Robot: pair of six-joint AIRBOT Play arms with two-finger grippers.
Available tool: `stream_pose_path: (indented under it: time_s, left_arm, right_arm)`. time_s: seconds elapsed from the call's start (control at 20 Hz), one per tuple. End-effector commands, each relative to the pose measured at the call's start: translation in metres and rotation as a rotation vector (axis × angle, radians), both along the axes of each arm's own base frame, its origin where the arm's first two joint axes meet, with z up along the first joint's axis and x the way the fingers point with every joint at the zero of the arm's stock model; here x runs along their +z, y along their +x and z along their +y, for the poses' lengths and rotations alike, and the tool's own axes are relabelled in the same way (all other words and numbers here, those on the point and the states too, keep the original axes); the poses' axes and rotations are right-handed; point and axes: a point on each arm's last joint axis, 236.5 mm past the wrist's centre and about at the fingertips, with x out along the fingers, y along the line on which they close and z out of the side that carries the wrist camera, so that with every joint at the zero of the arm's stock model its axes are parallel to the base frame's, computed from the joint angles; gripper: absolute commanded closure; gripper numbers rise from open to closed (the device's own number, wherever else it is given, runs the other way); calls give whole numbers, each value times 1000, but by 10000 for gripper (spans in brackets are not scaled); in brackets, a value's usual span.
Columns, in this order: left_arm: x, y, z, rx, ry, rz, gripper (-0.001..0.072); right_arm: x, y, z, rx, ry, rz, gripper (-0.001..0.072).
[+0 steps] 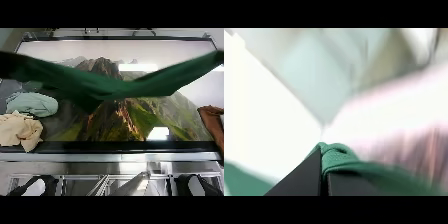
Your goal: Fold the shirts.
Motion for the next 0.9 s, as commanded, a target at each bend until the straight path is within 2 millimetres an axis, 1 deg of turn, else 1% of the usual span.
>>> stream_pose_path:
  time_s: [0.0,0.05,0.1,0.15,0.2,0.25,0.3,0.35,0.4,0.45,0.55,0.6,0.65,0.7,0.75,0.85]
  left_arm:
    - [120,-103,3,-42,-183,-381,686]
    - [139,-120,7,-18,-206,-446,685]
    - [152,-130,11,24,-206,-508,686]
    - [158,-128,18,86,-187,-528,685]
    - [160,-119,28,164,-167,-527,684]
    - [156,-102,40,235,-144,-489,683]
    - [144,-79,53,301,-104,-423,683]
    - [126,-55,63,345,-52,-346,683]
    - [102,-31,70,371,1,-256,683]
    - [74,-10,71,367,46,-160,682]
    - [12,28,58,296,104,12,682]
    - [-19,46,51,258,124,94,682]
    - [-52,65,45,236,144,173,682]
    - [-92,90,42,238,167,268,681]
    - [-132,115,45,258,183,363,679]
    - [-211,157,52,265,217,515,679]
  right_arm:
    - [143,-64,7,-236,-97,-384,688]
    - [159,-74,8,-284,-156,-427,688]
    - [168,-79,8,-334,-226,-449,689]
    - [170,-78,2,-394,-273,-426,689]
    - [163,-71,-10,-448,-295,-366,690]
    - [148,-61,-26,-501,-315,-285,690]
    - [121,-46,-44,-538,-347,-166,691]
    - [97,-34,-53,-527,-372,-73,691]
    - [75,-23,-55,-477,-382,-3,691]
    - [52,-10,-55,-411,-384,57,692]
    - [-1,19,-47,-271,-368,167,691]
    - [-31,36,-39,-200,-358,221,691]
    - [-68,54,-35,-154,-355,291,691]
    - [-106,73,-36,-142,-348,365,691]
    - [-145,94,-37,-141,-344,430,691]
    - [-224,131,-41,-128,-335,553,691]
